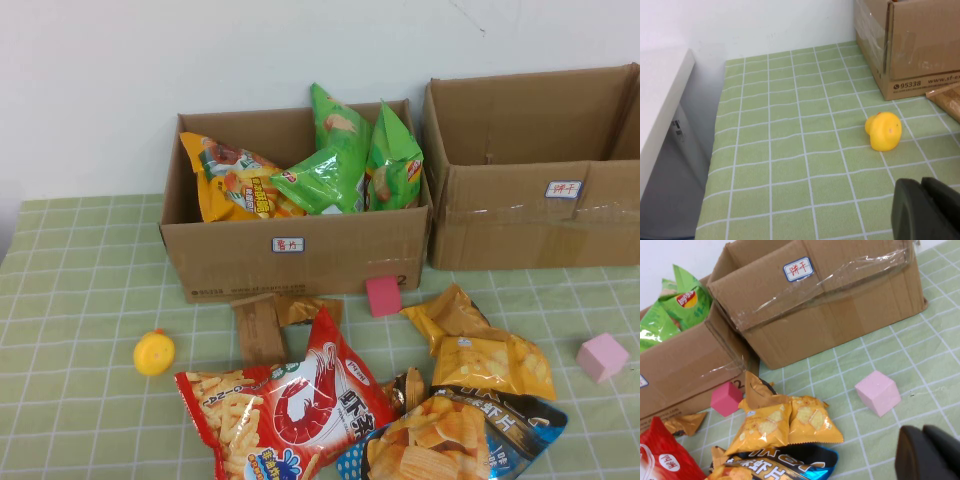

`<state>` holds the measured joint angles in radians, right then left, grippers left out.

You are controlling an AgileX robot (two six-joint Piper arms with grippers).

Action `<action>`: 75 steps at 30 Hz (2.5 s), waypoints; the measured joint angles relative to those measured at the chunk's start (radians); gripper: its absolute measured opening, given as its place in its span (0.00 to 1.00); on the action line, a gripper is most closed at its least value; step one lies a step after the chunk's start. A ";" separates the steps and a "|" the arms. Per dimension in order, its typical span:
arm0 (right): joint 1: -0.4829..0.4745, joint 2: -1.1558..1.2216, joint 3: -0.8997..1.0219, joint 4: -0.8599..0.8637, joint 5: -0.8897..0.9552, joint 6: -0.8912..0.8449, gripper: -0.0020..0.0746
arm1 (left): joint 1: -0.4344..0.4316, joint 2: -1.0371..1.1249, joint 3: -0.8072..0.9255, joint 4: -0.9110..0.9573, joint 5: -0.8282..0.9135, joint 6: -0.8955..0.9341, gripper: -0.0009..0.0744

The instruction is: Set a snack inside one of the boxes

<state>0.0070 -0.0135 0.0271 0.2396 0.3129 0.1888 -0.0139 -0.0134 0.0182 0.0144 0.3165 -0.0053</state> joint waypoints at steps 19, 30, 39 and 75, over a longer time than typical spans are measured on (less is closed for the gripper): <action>0.000 0.000 0.000 0.000 0.000 0.000 0.02 | 0.000 0.000 0.000 0.000 0.000 -0.003 0.01; 0.000 0.000 0.000 0.000 0.000 0.000 0.02 | 0.000 0.000 0.000 0.000 0.000 -0.003 0.01; 0.000 0.000 0.000 -0.010 0.000 -0.003 0.02 | 0.000 0.000 0.000 0.000 0.000 -0.003 0.01; 0.000 0.175 -0.287 0.454 0.099 -0.691 0.02 | 0.000 0.000 0.000 0.000 0.004 -0.006 0.01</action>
<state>0.0070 0.1612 -0.2599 0.6940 0.4120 -0.5021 -0.0139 -0.0134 0.0182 0.0144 0.3208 -0.0115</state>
